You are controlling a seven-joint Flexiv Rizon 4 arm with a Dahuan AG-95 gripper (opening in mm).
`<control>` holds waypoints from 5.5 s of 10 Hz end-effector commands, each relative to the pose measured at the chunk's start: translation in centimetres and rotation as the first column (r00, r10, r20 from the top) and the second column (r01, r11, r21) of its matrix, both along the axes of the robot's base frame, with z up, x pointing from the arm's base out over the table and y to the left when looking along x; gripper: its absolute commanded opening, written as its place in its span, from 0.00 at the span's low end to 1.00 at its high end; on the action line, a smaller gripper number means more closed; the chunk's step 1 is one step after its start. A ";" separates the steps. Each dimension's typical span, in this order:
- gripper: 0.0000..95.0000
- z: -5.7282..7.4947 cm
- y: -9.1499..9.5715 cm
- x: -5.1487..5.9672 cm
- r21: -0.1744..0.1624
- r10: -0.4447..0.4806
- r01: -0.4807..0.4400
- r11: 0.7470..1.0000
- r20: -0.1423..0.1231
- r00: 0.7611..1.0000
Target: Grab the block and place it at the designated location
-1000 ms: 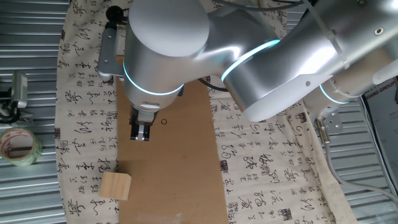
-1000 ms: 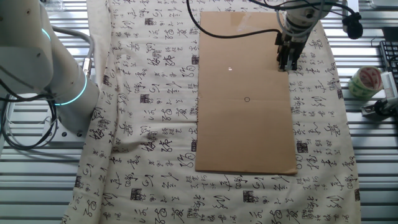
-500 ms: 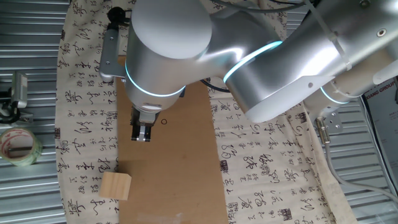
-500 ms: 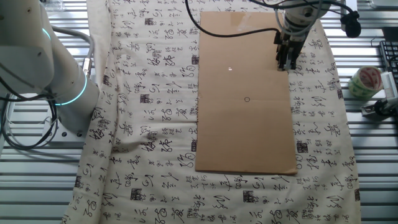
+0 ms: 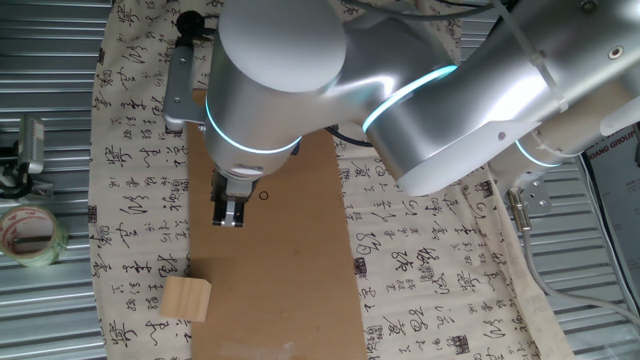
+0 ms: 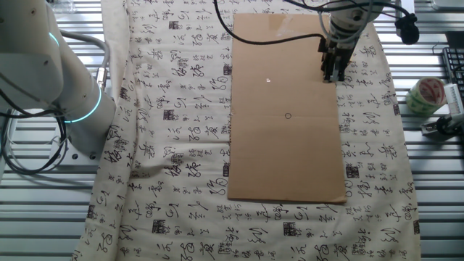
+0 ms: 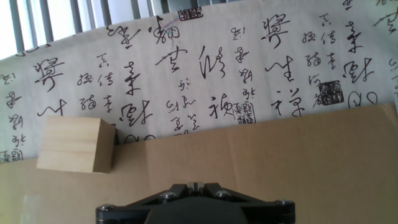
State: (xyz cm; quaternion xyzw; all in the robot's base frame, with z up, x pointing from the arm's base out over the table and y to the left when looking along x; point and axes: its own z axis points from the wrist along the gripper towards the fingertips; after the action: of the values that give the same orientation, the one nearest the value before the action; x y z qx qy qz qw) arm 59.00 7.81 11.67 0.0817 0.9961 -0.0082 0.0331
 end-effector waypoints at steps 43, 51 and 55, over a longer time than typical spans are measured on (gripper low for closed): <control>0.00 0.0 0.0 0.2 -0.013 0.096 -0.096 0.995 0.000 0.995; 0.00 0.1 1.6 2.9 -0.005 0.077 -0.077 0.997 -0.026 0.997; 0.00 -0.1 2.6 4.2 -0.005 0.051 -0.052 0.999 -0.037 0.998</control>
State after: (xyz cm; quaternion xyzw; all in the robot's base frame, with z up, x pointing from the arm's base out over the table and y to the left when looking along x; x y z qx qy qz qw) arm 63.35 10.54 11.57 0.0582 0.9981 -0.0118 0.0140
